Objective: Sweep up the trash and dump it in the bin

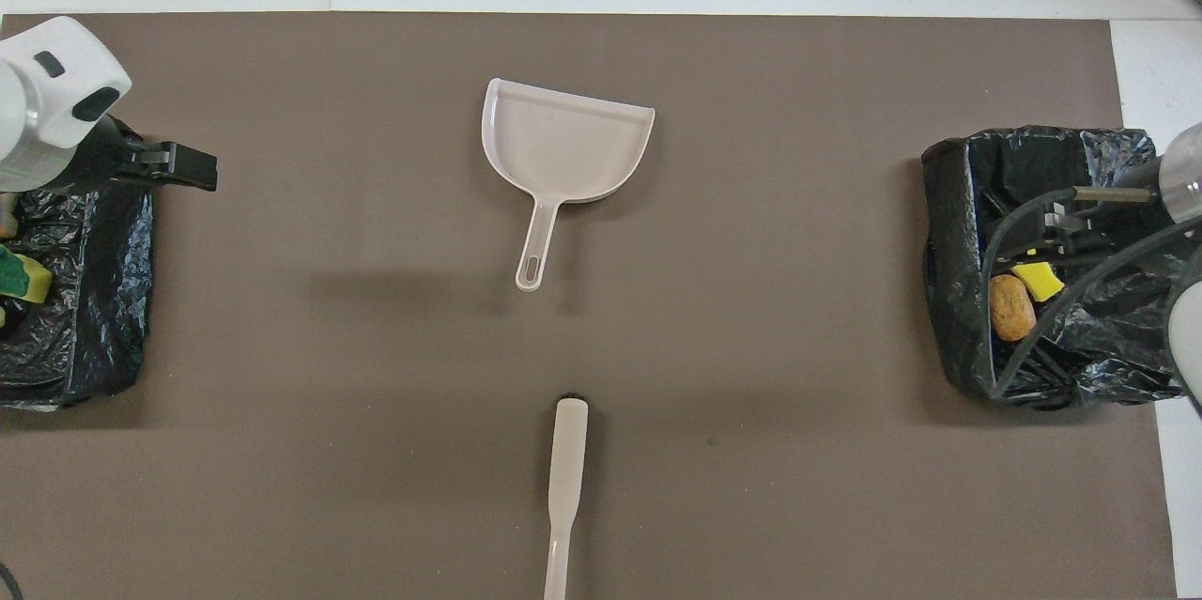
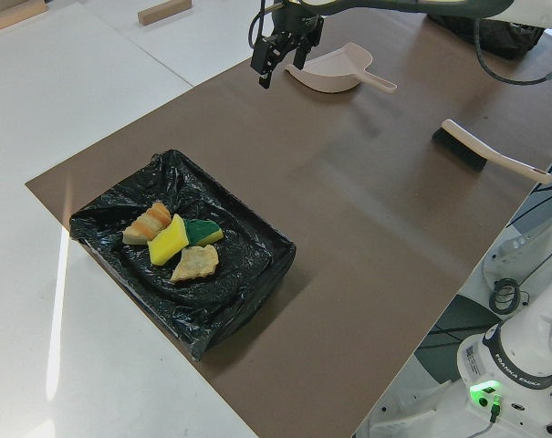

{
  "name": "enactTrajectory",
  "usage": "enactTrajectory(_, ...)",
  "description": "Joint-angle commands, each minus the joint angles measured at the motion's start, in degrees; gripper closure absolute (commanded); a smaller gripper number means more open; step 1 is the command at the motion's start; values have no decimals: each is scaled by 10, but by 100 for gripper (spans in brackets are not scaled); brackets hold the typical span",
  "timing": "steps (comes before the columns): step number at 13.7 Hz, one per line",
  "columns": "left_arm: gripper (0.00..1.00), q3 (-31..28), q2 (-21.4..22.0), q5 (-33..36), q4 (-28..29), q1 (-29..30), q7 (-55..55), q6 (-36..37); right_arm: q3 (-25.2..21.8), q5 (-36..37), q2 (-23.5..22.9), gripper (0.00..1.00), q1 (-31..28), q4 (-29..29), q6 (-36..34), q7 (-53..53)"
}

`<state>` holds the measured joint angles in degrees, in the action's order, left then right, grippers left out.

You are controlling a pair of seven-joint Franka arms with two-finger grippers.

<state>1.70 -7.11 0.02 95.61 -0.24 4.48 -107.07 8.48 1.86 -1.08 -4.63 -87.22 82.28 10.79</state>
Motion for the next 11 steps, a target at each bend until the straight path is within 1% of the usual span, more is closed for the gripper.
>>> enactTrajectory(1,0,8,37,-2,3,6,11,61,0,-10,13,0,-9,-12,-1,-15)
enactTrajectory(4,0,9,74,-1,11,2,15,113,0,-10,13,0,-9,-12,0,-15)
enactTrajectory(6,0,9,91,-1,42,5,12,97,0,-9,11,0,-10,-11,3,-15)
enactTrajectory(8,0,9,95,-1,40,6,13,102,0,-8,7,0,-13,-4,3,-16)
enactTrajectory(11,0,9,125,-2,48,4,14,101,0,2,2,0,-7,7,3,-15)
